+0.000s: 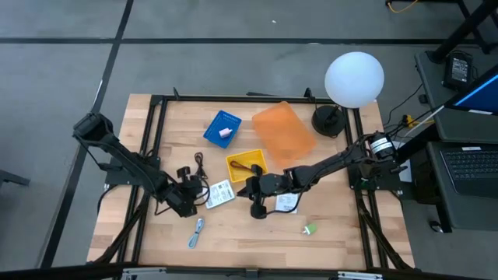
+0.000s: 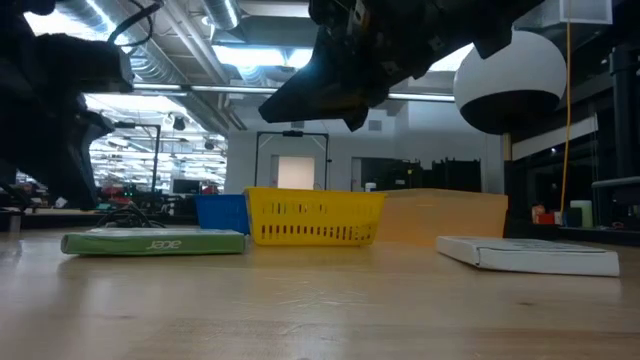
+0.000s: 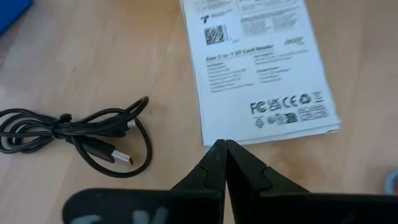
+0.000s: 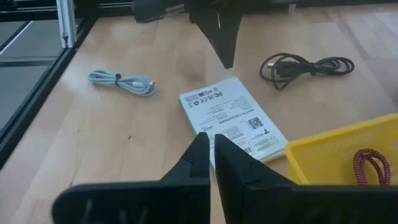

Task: Pick and place items into bin
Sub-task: Put the white card reader box into the orange bin

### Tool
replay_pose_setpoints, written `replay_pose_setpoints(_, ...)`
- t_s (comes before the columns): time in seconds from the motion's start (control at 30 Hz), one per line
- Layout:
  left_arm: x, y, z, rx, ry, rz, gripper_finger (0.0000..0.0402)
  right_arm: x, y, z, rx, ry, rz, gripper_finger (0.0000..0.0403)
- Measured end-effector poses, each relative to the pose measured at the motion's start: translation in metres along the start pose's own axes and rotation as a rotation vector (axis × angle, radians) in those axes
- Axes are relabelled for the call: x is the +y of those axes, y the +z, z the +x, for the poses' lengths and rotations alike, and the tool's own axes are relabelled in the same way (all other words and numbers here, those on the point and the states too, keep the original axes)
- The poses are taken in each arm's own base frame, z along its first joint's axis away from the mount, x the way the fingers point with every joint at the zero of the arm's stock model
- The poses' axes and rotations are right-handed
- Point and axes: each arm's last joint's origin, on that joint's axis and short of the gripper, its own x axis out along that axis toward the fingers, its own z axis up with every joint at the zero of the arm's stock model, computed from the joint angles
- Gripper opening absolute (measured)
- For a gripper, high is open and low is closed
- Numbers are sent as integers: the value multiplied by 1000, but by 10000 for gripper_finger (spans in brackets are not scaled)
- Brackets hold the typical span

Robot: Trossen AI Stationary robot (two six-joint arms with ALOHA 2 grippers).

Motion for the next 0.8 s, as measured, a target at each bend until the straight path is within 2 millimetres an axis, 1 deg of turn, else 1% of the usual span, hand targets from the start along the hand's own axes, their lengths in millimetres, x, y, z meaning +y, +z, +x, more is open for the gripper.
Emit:
replay_pose_setpoints(0.2,-2,-1,5,-1,18,4,1,1,0,0,-3,-13,-2,7)
replay_pose_setpoints(0.63,-3,1,6,-22,12,-3,3,1,0,0,-5,-23,19,7)
replay_pose_setpoints(0.8,-2,2,14,-5,34,-10,3,1,0,0,-5,-23,19,7)
